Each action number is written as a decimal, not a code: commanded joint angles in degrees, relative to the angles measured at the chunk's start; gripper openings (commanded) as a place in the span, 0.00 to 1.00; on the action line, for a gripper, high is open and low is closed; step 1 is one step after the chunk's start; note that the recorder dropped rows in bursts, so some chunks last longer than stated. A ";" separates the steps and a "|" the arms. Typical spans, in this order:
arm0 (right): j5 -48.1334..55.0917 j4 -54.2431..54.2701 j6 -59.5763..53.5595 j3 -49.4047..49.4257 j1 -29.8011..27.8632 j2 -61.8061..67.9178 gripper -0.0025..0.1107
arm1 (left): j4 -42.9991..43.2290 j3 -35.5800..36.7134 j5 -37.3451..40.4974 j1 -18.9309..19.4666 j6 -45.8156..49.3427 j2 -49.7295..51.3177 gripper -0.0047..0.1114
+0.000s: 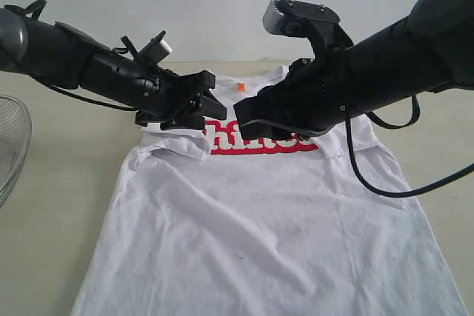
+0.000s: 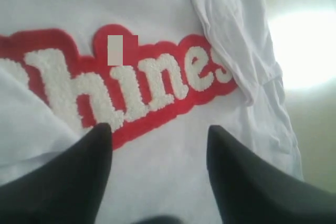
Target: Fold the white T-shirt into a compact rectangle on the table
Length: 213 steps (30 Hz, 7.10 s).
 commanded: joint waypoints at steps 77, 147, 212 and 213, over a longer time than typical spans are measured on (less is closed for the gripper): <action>-3.30 -0.04 -0.13 -0.11 0.11 -0.20 0.32 | 5.25 -0.29 -2.11 9.43 -10.19 3.43 0.09; -3.13 -0.04 -0.13 -0.11 0.11 -0.20 0.32 | 6.50 -0.29 -10.05 9.43 -9.79 3.43 0.21; -3.19 -0.04 -0.13 -0.11 0.11 -0.20 0.32 | 39.00 -14.75 29.14 5.95 -24.01 -0.19 0.37; -3.19 -0.04 -0.13 -0.11 0.11 -0.20 0.32 | 39.25 -13.77 28.54 5.95 -24.01 -1.10 0.37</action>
